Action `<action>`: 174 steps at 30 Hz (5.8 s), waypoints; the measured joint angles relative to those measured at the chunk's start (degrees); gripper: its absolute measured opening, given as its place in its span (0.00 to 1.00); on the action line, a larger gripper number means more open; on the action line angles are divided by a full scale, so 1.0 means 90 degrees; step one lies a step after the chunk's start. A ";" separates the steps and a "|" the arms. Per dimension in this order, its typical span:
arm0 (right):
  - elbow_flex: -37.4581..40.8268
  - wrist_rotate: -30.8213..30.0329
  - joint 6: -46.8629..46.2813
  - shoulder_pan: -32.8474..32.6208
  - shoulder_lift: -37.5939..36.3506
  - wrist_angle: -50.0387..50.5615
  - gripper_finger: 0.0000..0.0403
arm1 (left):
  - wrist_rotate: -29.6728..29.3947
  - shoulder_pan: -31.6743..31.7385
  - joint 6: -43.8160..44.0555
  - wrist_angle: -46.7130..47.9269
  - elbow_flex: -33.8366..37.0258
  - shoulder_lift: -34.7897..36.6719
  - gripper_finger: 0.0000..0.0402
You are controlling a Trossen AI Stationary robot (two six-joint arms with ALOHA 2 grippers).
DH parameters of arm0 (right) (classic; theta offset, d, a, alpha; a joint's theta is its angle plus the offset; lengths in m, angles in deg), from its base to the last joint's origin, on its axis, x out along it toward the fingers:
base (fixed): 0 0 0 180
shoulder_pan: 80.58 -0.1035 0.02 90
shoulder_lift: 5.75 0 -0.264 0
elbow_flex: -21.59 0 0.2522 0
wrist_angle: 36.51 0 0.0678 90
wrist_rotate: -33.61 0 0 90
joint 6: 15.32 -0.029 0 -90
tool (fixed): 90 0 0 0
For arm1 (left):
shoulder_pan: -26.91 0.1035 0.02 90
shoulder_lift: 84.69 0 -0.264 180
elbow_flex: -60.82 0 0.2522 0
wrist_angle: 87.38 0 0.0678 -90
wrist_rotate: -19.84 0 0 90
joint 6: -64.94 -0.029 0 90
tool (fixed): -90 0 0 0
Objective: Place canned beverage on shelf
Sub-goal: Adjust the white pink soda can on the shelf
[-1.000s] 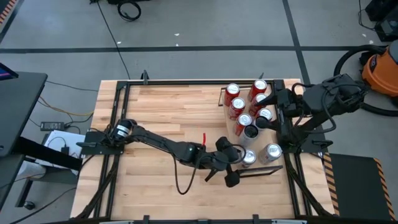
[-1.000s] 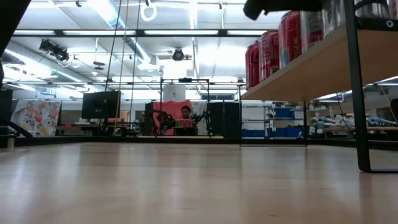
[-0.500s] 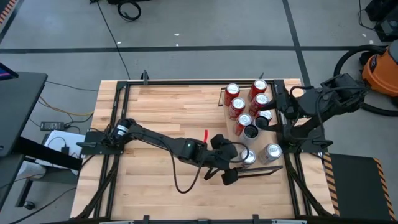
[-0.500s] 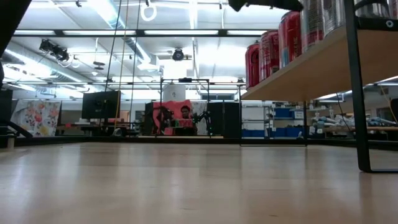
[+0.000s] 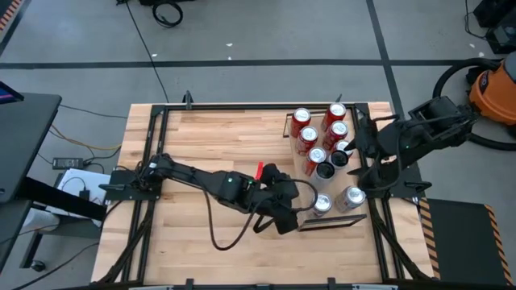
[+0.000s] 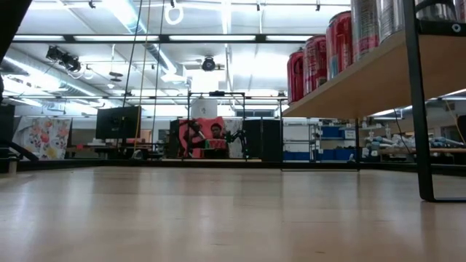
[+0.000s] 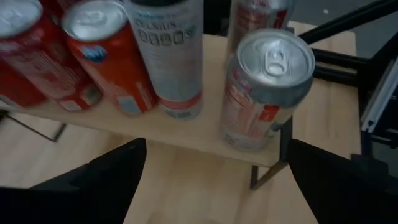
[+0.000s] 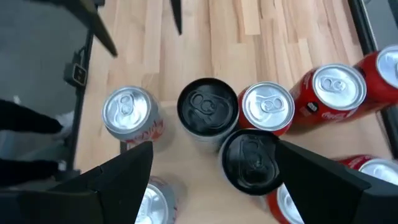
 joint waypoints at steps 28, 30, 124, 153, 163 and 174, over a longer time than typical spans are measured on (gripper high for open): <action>0.0558 0.0334 0.1495 0.1018 0.0445 0.0017 0.86 | -0.0702 0.0025 0.0055 -0.0044 -0.0186 0.1223 0.99; 0.0685 0.0342 0.1492 0.1018 0.0426 0.0020 0.86 | -0.0724 0.0057 0.0046 -0.0026 -0.0186 0.1287 0.99; 0.1668 0.0814 0.4248 0.0449 -0.0085 0.0018 0.72 | -0.0711 0.0198 -0.0047 -0.0031 -0.0181 0.1452 0.99; 0.2040 0.0670 0.3792 0.0457 -0.0051 0.0021 0.94 | -0.0709 0.0190 -0.0174 -0.0024 -0.0181 0.1452 0.99; 0.1388 0.0386 0.3546 0.0457 -0.0061 0.0018 0.95 | -0.0709 0.0193 -0.0169 -0.0024 -0.0180 0.1452 0.99; 0.0592 0.0440 0.1463 0.0465 -0.0075 0.0016 0.94 | -0.0709 0.0195 -0.0162 -0.0024 -0.0181 0.1452 0.99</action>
